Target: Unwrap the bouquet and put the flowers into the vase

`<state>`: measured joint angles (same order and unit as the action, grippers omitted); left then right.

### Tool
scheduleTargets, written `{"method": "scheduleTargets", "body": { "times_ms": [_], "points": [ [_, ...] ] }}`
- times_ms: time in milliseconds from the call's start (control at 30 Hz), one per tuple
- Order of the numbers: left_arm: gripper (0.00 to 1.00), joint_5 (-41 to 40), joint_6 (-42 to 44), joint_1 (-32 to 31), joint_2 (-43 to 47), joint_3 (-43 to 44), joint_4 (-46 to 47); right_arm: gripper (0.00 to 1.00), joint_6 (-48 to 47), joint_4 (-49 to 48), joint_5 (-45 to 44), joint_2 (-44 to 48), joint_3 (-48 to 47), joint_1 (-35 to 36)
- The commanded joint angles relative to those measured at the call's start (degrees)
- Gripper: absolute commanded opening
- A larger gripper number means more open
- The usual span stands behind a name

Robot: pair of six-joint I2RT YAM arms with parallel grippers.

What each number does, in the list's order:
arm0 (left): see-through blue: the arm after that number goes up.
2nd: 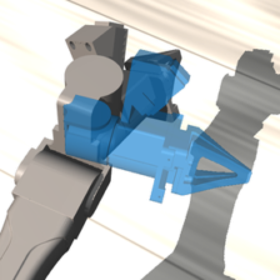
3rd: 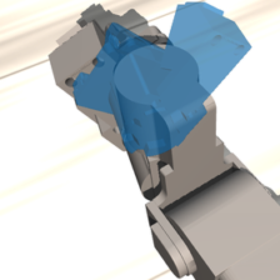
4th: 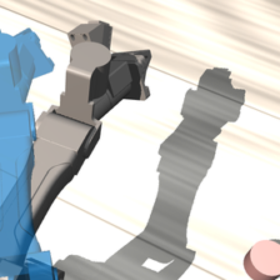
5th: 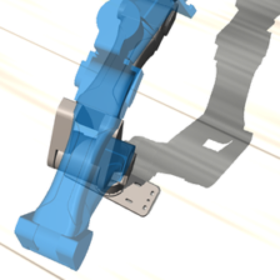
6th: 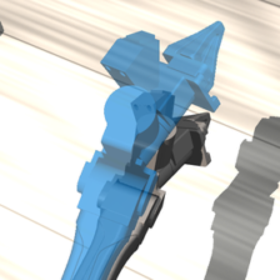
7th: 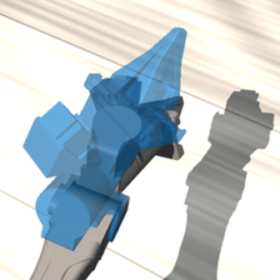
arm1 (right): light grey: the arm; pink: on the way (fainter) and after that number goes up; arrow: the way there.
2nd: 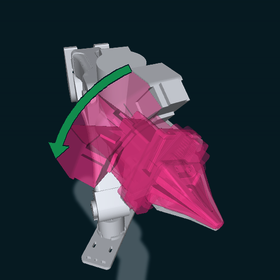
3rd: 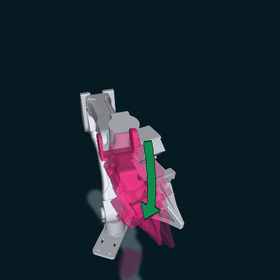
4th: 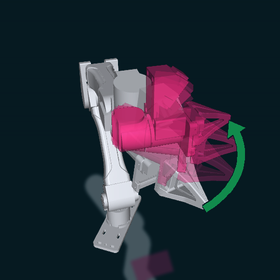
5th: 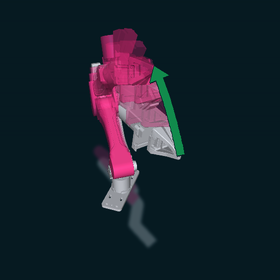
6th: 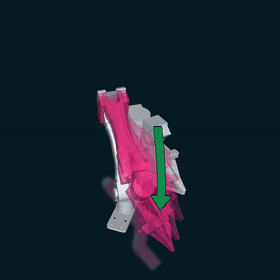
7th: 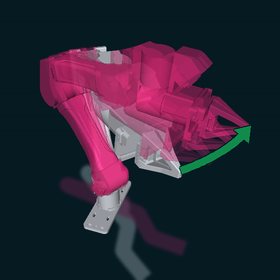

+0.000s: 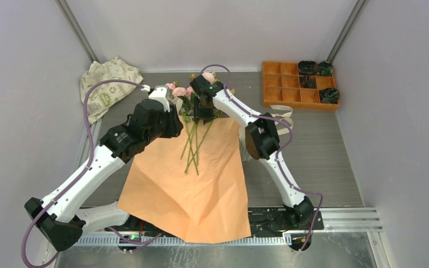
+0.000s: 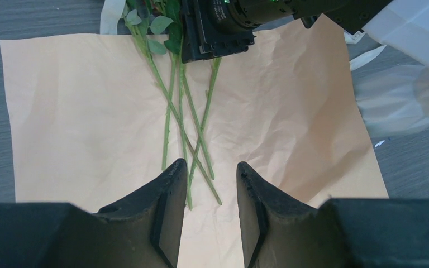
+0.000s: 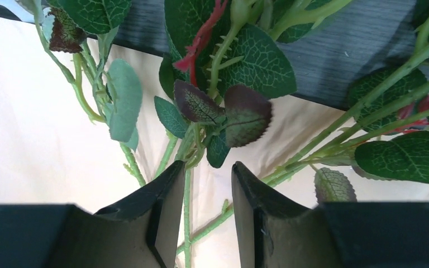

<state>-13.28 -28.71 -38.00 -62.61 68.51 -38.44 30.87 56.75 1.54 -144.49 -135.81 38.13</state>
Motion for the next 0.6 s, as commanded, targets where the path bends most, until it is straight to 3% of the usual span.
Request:
{"method": "scheduleTargets", "body": {
  "times_ms": [0,267,567],
  "points": [
    [0.38,2.4,-1.3,0.6,0.7,-0.3,4.0,0.42,2.4,-2.4,1.8,1.1,-2.0,0.1],
    [0.37,3.0,-1.5,0.6,0.9,-1.5,3.9,0.40,4.1,-6.9,2.6,5.9,4.8,0.2],
    [0.36,4.1,-1.6,0.9,0.6,-2.0,4.5,0.39,5.2,-5.5,4.5,1.0,-0.7,0.2]
  ]
}}
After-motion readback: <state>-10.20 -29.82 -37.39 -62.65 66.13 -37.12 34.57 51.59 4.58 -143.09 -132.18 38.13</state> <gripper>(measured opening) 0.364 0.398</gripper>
